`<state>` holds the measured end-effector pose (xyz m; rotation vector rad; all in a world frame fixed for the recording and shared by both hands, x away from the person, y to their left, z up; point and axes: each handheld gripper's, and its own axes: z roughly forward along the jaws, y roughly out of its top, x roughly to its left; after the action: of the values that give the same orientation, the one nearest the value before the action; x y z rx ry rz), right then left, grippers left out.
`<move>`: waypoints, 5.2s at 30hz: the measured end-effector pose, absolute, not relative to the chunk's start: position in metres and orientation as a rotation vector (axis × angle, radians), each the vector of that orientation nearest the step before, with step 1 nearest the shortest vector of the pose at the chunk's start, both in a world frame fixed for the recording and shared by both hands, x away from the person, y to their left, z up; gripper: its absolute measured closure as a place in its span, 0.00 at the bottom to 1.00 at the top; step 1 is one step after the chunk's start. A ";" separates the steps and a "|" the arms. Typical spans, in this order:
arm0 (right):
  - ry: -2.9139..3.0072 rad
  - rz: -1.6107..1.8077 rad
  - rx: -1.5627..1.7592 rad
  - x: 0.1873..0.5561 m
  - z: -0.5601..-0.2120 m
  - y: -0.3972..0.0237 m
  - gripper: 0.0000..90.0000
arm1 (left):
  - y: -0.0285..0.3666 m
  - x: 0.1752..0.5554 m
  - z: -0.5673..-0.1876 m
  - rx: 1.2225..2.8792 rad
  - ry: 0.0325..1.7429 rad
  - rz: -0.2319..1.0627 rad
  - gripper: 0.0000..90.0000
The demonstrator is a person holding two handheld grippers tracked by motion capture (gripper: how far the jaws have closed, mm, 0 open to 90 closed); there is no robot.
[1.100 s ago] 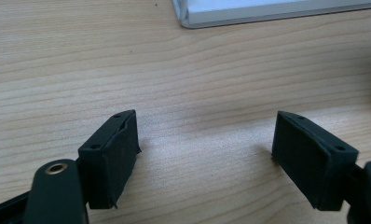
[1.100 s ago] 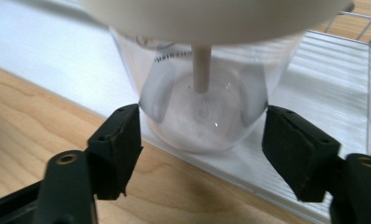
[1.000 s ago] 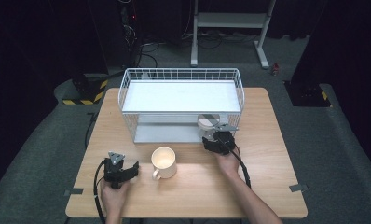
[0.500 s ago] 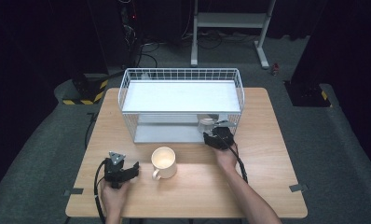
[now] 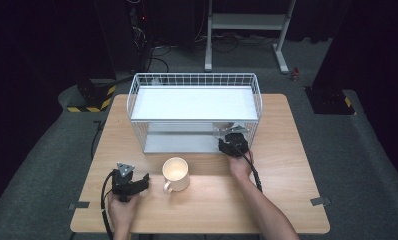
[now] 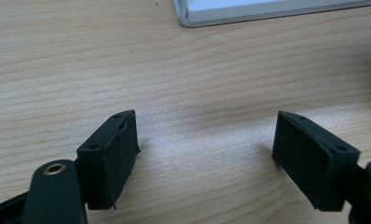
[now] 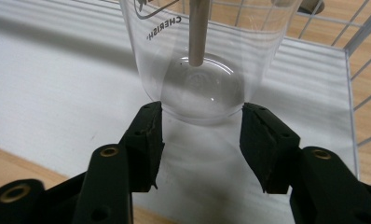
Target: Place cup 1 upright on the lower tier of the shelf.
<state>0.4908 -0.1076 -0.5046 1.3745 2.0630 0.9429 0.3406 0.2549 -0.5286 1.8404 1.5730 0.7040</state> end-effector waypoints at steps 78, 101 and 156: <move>2.151 1.156 1.258 0.449 -0.487 -0.149 0.39 | 0.255 0.341 -0.529 1.843 1.568 0.704 0.25; 2.142 1.235 1.236 0.430 -0.480 -0.170 0.38 | 0.255 0.341 -0.529 1.842 1.571 0.704 0.25; 1.991 1.282 1.320 0.387 -0.476 -0.258 0.39 | 0.254 0.341 -0.529 1.841 1.574 0.706 0.25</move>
<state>0.3872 -0.2580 -0.4762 1.3203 1.9911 1.2823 0.3408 0.2544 -0.5286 1.8406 1.5737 0.7056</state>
